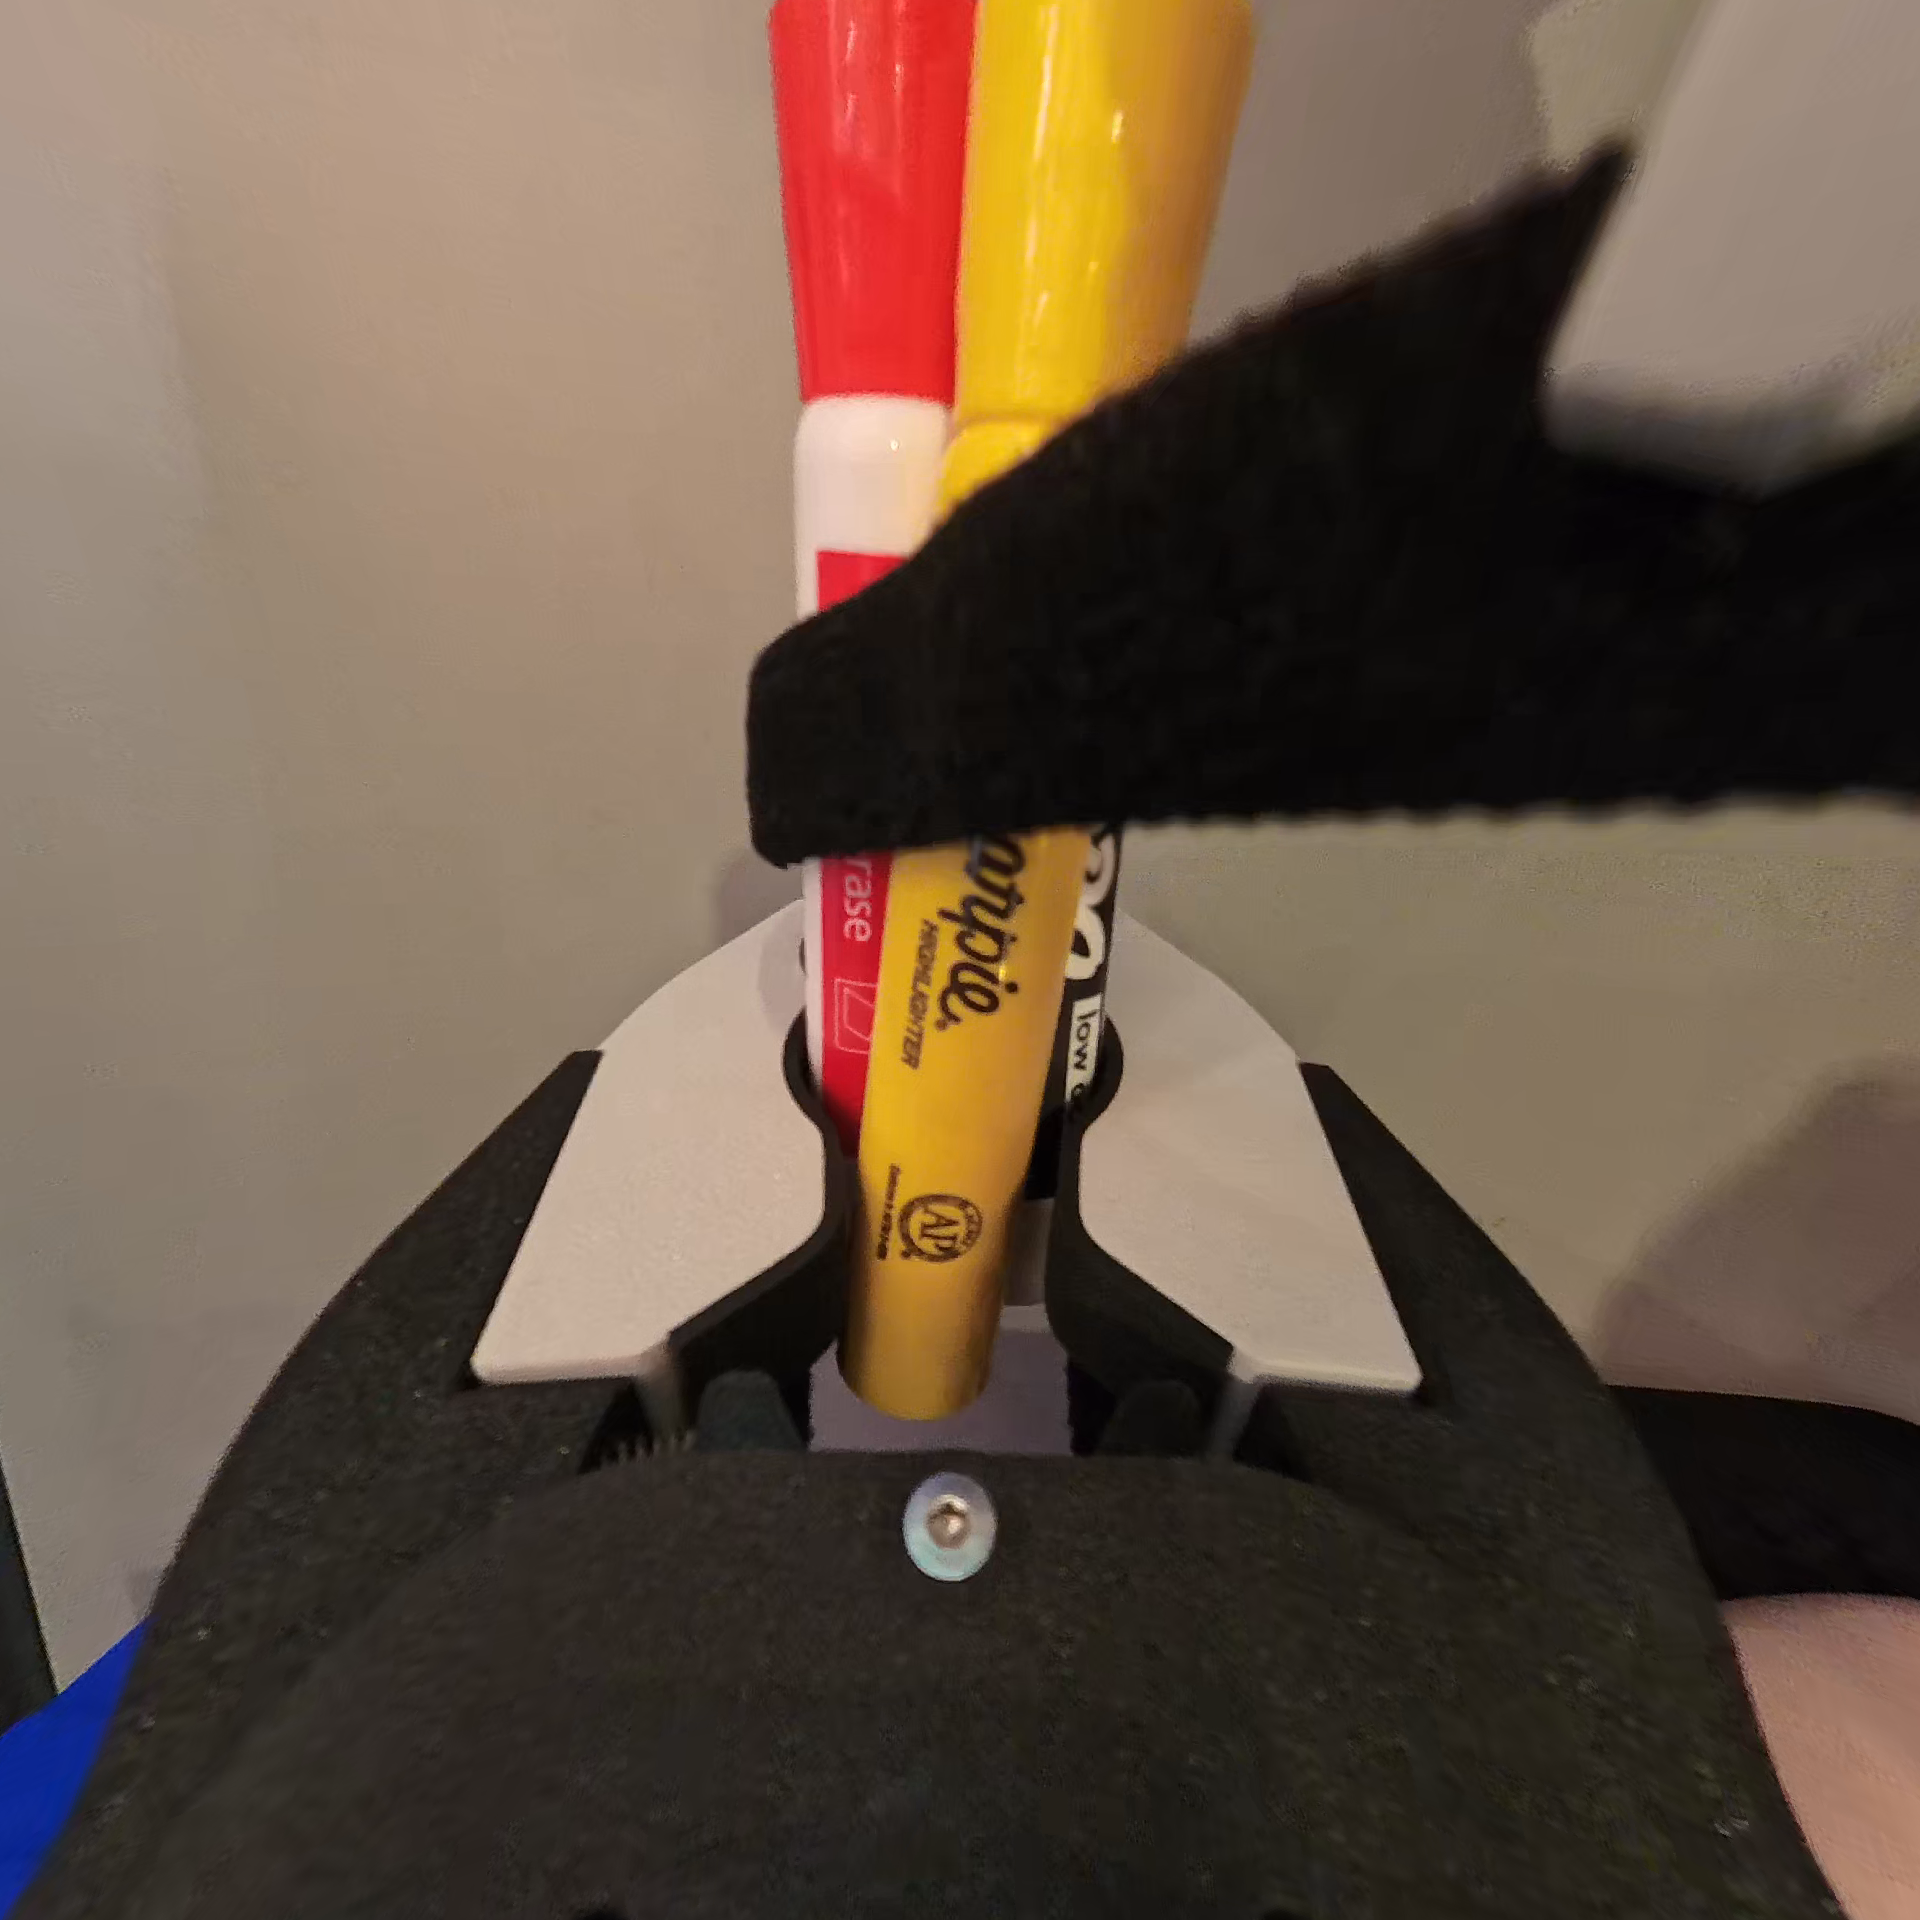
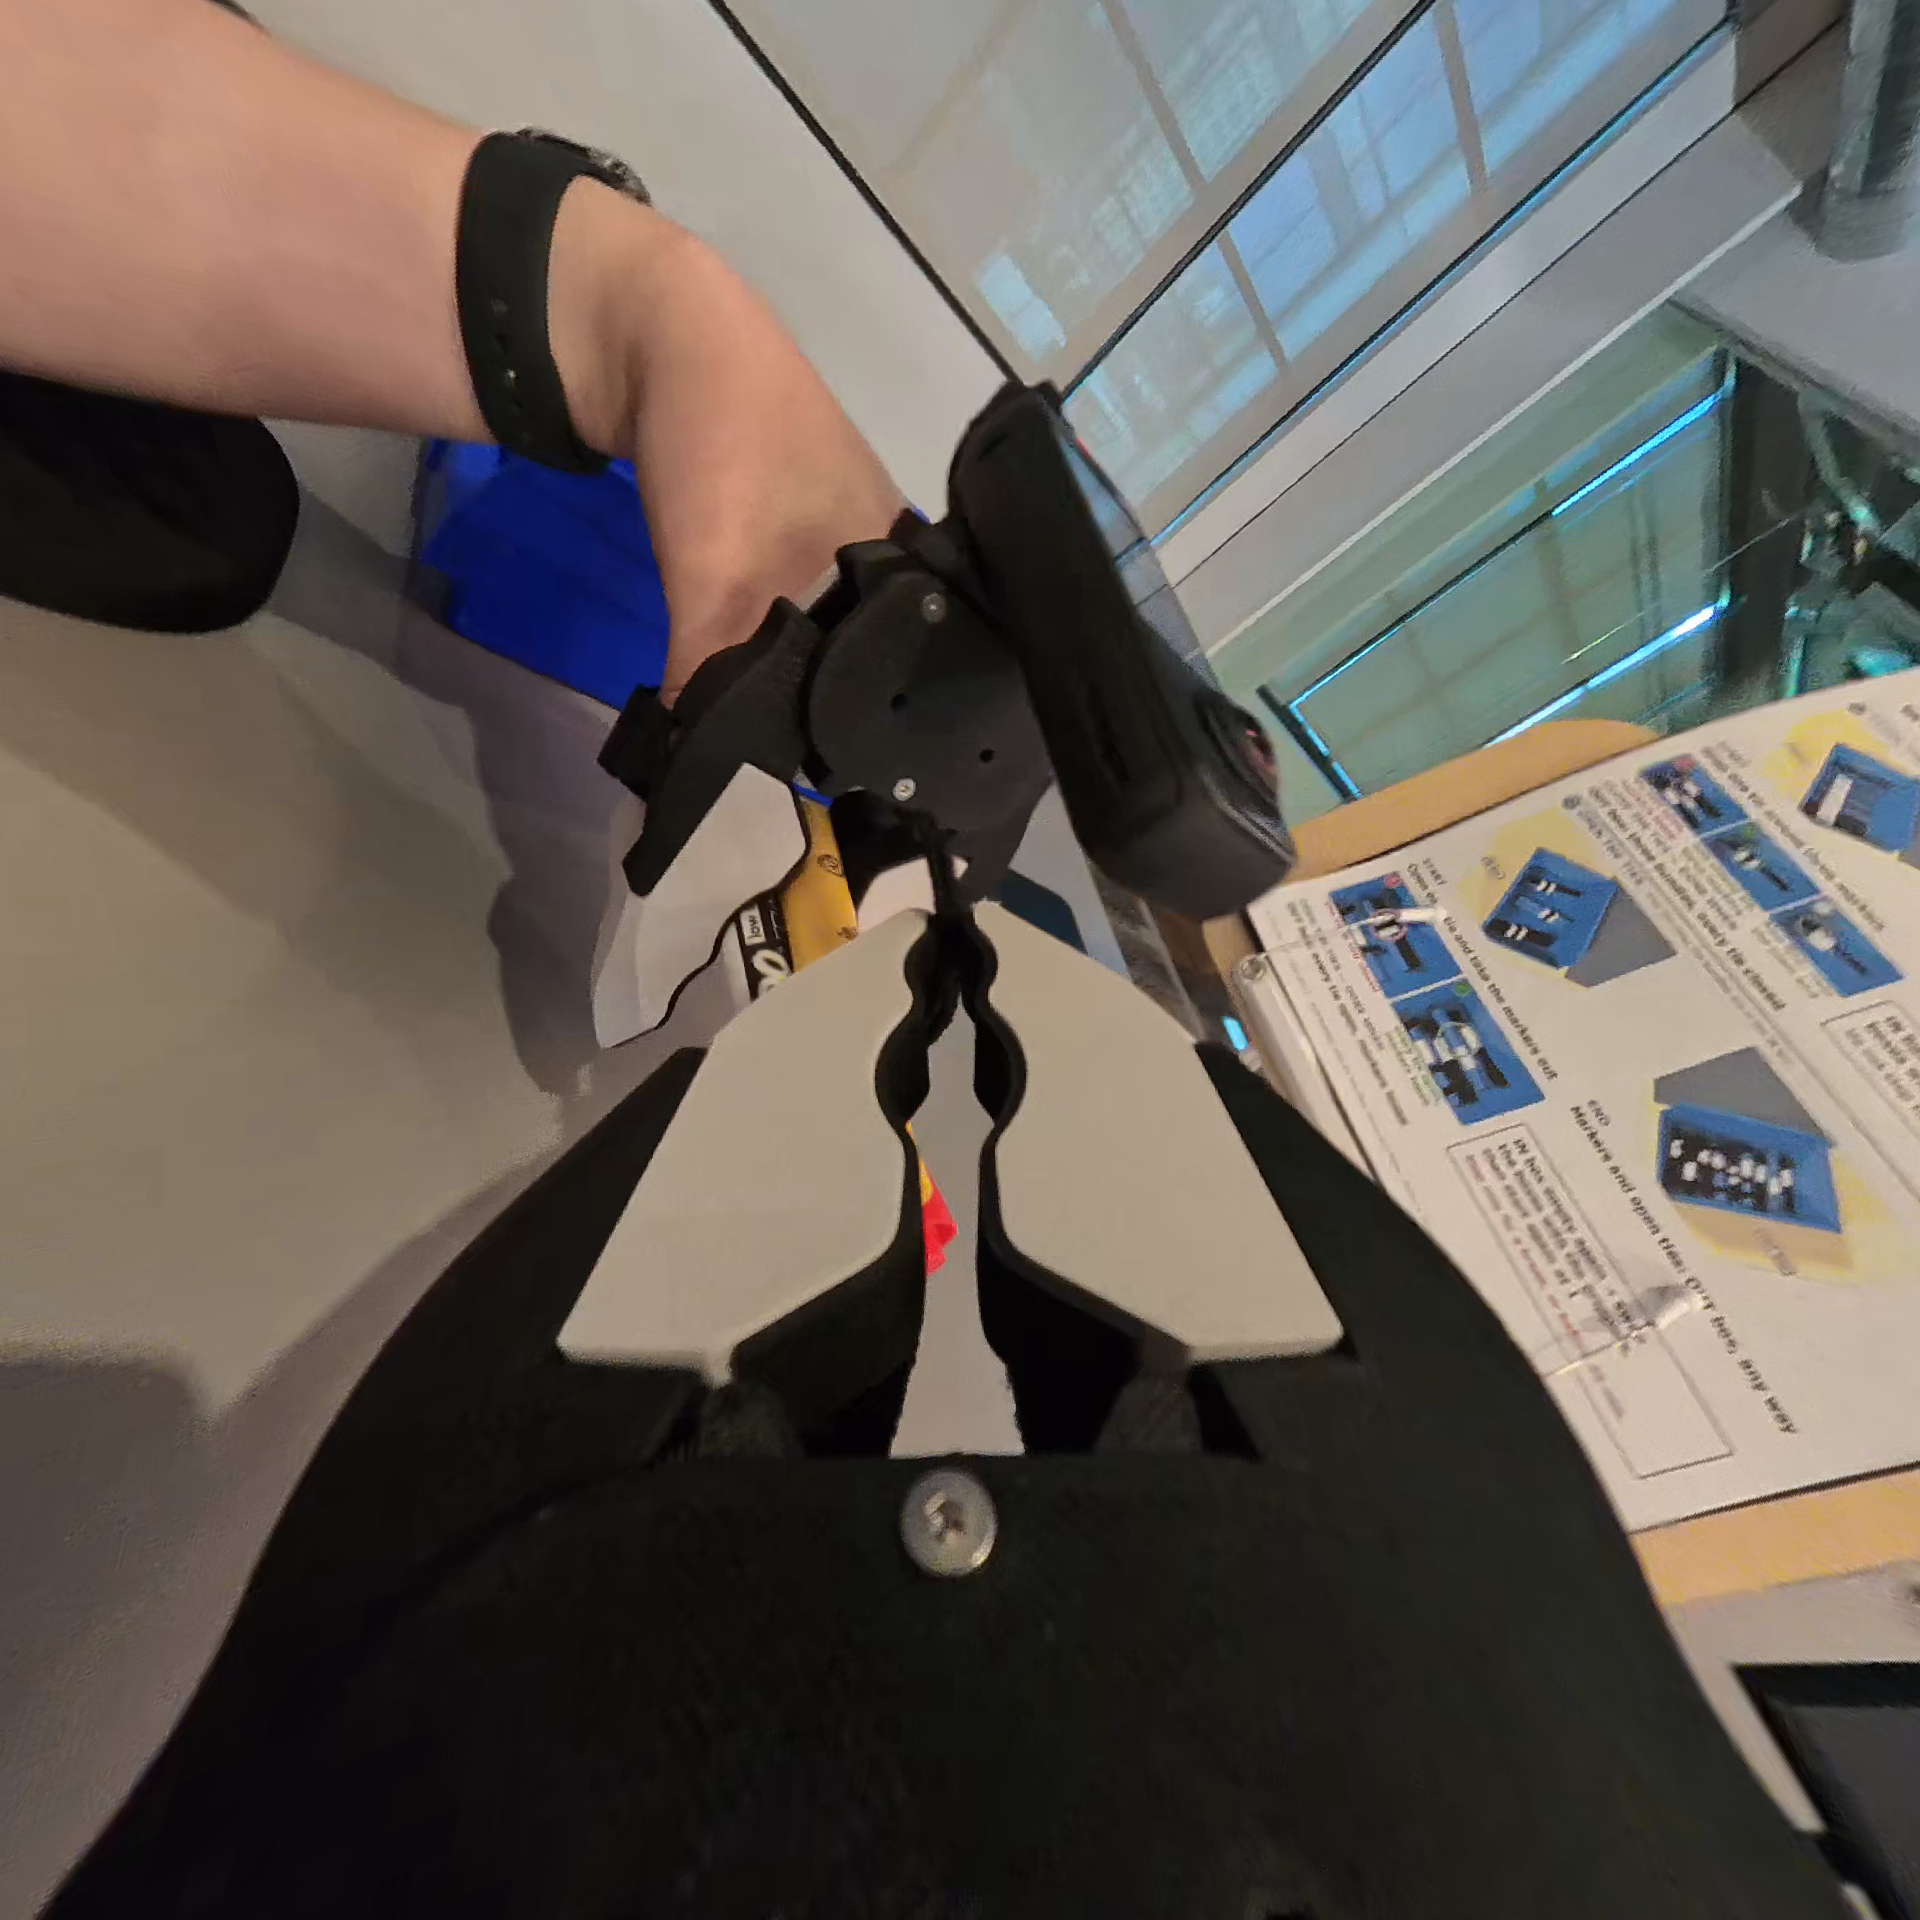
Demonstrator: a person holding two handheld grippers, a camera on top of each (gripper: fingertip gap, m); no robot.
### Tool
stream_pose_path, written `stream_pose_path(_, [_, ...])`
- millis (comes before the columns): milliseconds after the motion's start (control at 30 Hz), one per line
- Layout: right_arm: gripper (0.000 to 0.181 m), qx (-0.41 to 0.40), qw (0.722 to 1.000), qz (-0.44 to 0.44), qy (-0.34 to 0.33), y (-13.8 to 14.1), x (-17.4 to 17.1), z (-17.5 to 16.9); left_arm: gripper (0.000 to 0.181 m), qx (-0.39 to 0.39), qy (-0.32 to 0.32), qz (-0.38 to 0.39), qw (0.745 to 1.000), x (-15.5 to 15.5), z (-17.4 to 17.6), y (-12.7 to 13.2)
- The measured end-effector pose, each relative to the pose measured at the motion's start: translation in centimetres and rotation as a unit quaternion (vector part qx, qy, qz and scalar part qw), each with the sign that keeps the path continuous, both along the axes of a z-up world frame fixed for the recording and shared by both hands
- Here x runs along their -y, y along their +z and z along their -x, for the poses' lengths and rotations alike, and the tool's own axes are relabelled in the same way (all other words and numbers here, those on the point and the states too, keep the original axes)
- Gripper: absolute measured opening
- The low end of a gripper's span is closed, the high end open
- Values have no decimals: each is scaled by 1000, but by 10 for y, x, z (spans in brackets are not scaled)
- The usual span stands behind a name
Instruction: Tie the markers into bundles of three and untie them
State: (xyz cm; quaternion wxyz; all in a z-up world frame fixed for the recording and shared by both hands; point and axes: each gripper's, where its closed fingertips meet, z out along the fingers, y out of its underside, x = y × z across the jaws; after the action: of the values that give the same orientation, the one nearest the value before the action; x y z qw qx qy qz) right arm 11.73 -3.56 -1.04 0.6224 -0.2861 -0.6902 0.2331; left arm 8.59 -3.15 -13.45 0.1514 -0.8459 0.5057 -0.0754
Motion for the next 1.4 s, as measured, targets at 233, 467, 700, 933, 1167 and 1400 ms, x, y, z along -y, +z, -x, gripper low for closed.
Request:
stream_pose_path(233, [4, -6, 998, 69, -3, 7, -19, -14, 43, 4, -2, 6, 1000, 2, -1, -2])
stream_pose_path(467, [4, 21, 997, 73, -2, -1, -20, -10, 43, 11, -8, 6, 1000, 4, -5, 2])
stream_pose_path(700, [4, 44, 997, 55, -3, -8, -16, -4, 43, 8, -10, 10, 1000, 6, -5, 0])
stream_pose_path(933, [4, 58, 995, 69, -36, -14, -32, -8, 43, 10, -12, 11, 1000, 6, -5, 1])
stream_pose_path(1167, [4, 73, 989, 80, -99, -13, -57, -23, 43, 14, -5, 14, 1000, 5, 0, 0])
stream_pose_path(1400, [4, 186, 955, 158, -172, -46, -91, -54, 43, 10, 2, 13, 1000, 6, 6, 3])
